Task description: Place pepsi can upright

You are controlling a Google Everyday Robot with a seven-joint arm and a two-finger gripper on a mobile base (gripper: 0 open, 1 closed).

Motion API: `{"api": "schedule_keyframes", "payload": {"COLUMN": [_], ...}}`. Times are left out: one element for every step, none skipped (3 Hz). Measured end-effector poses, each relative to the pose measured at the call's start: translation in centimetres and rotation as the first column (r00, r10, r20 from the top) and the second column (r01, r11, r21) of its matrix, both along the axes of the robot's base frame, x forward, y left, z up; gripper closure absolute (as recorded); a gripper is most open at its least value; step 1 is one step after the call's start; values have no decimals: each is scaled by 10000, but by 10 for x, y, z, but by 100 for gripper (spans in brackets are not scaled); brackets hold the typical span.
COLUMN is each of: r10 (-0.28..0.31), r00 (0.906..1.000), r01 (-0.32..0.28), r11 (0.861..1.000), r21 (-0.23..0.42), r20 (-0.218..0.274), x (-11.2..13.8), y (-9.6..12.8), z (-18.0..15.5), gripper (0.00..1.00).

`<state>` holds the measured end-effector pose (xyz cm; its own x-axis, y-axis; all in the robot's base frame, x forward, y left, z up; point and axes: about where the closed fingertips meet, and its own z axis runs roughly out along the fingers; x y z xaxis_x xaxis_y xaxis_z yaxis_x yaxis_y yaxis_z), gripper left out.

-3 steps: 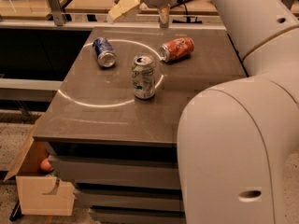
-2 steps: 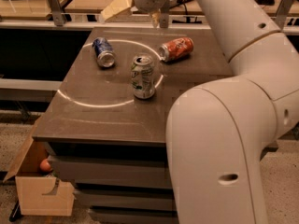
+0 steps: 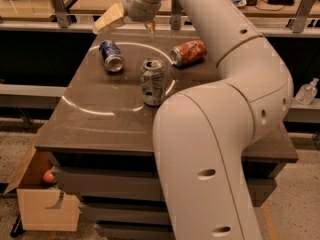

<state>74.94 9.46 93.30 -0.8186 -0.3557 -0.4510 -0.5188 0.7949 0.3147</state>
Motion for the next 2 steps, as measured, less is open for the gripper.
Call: {"api": "schedule_keyframes", "payload": {"r10": [163, 357], "r00": [9998, 9993], "r01": [-168, -362], "r11": [9986, 9927], "r21": [-510, -1147], "r20": [-100, -66], "x": [2, 8], "y": [15, 33], "z": [-9, -18], "gripper": [0, 0]}}
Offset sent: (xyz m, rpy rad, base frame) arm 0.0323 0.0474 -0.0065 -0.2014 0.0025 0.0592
